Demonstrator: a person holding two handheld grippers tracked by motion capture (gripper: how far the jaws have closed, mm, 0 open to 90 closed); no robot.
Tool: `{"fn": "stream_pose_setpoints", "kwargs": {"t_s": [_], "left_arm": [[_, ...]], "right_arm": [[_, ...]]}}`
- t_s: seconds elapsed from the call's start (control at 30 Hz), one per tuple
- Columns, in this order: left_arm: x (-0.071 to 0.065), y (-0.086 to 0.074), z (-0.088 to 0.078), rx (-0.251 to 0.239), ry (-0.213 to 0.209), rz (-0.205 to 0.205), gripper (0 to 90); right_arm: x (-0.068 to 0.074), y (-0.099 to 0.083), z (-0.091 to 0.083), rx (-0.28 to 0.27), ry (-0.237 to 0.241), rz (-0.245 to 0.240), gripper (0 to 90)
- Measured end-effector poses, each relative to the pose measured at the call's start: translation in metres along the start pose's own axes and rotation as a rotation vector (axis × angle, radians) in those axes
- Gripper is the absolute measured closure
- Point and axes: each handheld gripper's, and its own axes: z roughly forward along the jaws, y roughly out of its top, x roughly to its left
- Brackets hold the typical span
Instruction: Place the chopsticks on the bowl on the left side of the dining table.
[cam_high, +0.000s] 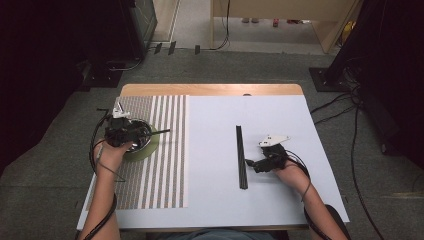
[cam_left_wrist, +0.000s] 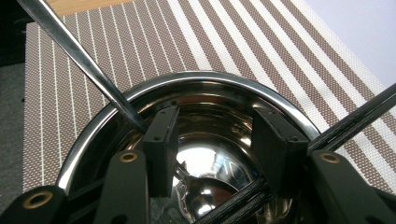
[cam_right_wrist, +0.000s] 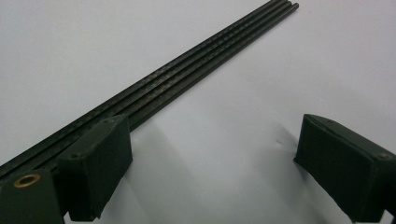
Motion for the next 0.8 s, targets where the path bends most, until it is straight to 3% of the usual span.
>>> {"fn": "stream_pose_setpoints", "kwargs": {"t_s": [0.47,0.8], "left_arm": [[0.003,0.005,-0.012,-0.018,0.011,-0.022,37.5],[-0.001,0.008,-0.015,0.000,-0.027,-0.026,34.4]], "right_arm": [[0.000,0.000,0.000,0.000,0.001,-0.002,10.2],[0.000,0.000,0.000,0.000,0.001,-0.002,10.2]]}}
